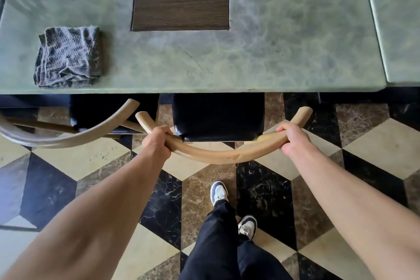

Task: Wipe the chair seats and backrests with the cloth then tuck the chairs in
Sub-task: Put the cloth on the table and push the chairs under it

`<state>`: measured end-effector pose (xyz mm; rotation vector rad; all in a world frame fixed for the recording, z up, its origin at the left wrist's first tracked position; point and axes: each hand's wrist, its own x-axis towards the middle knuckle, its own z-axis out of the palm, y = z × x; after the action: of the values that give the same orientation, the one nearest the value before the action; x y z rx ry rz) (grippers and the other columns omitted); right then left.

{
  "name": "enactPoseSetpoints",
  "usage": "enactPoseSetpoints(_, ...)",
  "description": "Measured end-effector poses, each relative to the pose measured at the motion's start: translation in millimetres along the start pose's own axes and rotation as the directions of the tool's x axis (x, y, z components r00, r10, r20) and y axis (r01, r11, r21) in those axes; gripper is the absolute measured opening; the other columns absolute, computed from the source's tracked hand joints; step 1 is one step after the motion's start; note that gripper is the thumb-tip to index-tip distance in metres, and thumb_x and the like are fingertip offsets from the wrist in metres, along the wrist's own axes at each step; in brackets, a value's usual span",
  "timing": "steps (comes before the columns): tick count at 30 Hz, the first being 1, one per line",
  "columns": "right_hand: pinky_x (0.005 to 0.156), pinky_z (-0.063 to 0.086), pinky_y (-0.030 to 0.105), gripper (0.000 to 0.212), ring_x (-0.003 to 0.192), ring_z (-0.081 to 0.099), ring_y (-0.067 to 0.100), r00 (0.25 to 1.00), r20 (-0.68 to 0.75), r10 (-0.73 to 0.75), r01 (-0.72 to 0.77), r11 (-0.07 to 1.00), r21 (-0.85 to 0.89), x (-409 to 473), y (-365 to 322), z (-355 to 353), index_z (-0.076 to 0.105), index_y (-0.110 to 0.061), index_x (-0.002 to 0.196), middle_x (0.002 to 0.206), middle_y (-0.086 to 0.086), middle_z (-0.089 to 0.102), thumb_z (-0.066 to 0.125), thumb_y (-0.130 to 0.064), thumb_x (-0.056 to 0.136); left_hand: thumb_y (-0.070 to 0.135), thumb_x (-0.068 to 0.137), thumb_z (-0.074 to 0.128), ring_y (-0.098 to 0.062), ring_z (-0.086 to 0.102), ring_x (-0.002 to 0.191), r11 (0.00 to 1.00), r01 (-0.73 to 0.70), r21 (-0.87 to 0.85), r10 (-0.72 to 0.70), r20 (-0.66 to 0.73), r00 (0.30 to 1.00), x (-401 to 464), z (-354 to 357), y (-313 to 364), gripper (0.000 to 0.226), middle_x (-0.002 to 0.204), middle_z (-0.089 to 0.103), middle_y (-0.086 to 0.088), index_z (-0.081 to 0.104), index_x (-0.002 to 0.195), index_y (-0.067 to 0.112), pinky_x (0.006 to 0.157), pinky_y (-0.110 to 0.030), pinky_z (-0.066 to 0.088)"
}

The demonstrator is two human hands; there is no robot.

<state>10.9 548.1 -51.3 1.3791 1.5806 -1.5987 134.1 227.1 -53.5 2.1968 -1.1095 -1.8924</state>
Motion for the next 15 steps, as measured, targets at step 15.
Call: enactPoseSetpoints(15, 0.074, 0.061, 0.043, 0.076, 0.100, 0.064, 0.031, 0.999, -0.023, 0.022, -0.022, 1.000, -0.019, 27.2, -5.2, 25.7, 0.057, -0.008, 0.126, 0.122, 0.015, 0.061, 0.071, 0.000, 0.052, -0.005, 0.062, 0.067, -0.026, 0.063, 0.080, 1.000, 0.005, -0.014, -0.005, -0.018, 1.000, 15.1, 5.9, 14.3, 0.040, 0.090, 0.062, -0.012, 0.057, 0.099, 0.006, 0.067, -0.036, 0.058)
